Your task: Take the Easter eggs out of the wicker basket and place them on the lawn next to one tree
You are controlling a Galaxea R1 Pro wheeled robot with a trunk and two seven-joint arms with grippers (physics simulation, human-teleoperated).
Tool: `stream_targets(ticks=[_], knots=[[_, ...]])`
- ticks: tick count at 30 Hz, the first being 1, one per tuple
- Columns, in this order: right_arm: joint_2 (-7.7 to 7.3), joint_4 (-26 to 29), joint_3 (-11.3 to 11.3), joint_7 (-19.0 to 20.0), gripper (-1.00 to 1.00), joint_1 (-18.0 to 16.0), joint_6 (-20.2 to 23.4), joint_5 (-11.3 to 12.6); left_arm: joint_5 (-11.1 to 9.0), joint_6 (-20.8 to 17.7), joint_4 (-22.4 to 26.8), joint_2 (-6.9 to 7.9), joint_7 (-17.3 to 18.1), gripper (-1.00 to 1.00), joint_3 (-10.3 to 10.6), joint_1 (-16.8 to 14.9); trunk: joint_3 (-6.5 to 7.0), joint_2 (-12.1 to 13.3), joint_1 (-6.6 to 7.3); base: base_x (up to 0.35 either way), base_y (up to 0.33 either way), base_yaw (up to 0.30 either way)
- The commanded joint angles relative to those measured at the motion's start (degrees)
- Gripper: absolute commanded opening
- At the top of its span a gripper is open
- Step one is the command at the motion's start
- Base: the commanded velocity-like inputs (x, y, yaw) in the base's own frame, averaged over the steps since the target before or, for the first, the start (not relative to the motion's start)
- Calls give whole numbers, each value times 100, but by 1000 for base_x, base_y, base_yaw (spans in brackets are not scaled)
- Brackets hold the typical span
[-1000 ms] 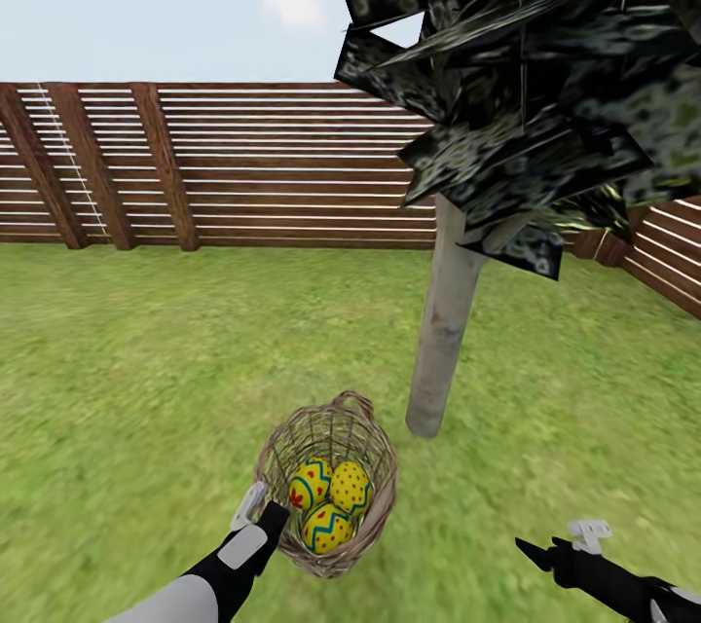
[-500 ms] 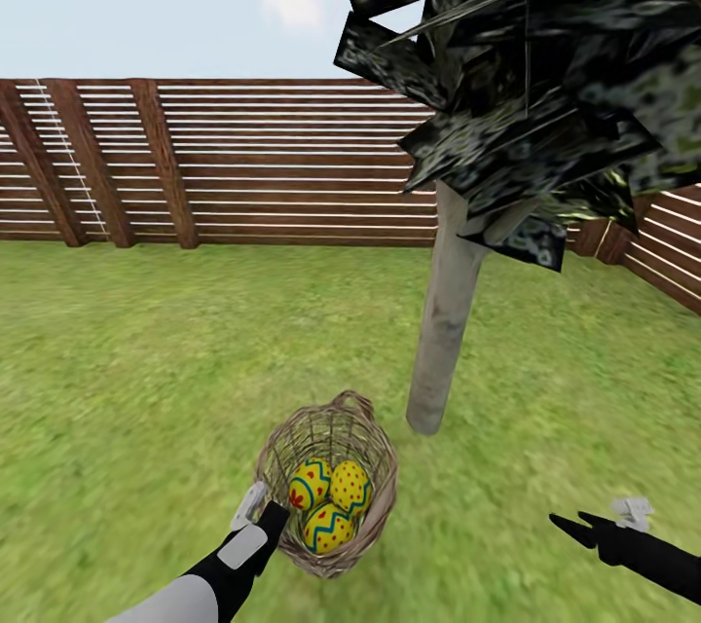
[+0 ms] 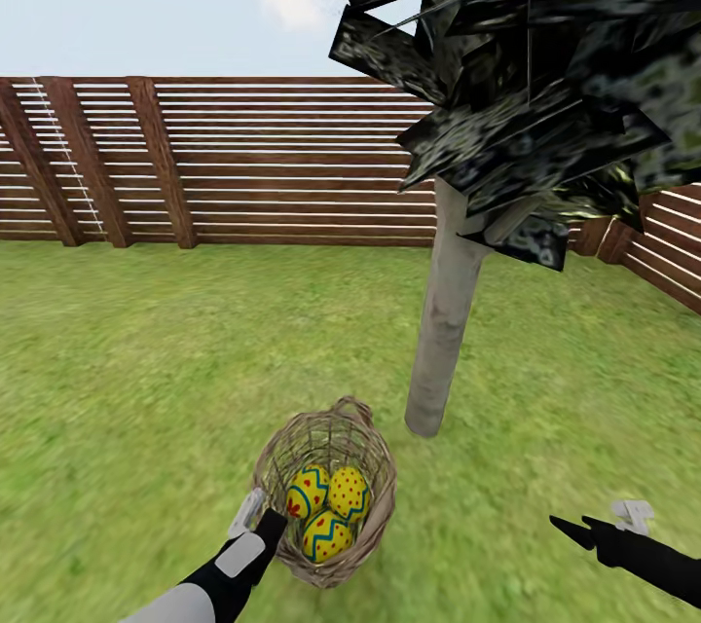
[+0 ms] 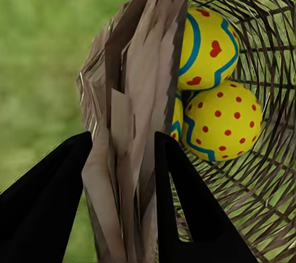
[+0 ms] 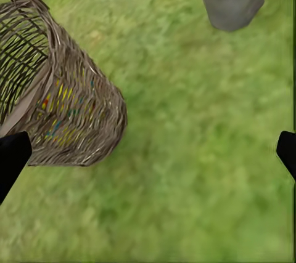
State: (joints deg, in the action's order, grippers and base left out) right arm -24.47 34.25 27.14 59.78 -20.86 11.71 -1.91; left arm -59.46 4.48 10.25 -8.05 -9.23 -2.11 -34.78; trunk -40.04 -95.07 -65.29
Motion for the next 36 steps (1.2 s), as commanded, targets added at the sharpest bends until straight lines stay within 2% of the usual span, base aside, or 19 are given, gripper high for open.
stream_targets(ticks=[1,6,12,36], knots=[[4,3,28,34,100,-6,50,-20,-4,9,12,-4,-18,-100,-17,-4,-5,-3,-2,277,-149,0],[4,1,26,34,100,-6,50,-20,-4,8,12,-4,-18,-100,-17,-3,-5,-3,-2,275,-149,0],[4,2,27,34,100,-6,50,-20,-4,9,12,-4,-18,-100,-17,-3,-5,-3,-2,33,-15,0],[4,2,25,34,100,-6,50,-20,-4,9,12,-4,-18,-100,-17,-3,-436,-965,-529,0,0,0]])
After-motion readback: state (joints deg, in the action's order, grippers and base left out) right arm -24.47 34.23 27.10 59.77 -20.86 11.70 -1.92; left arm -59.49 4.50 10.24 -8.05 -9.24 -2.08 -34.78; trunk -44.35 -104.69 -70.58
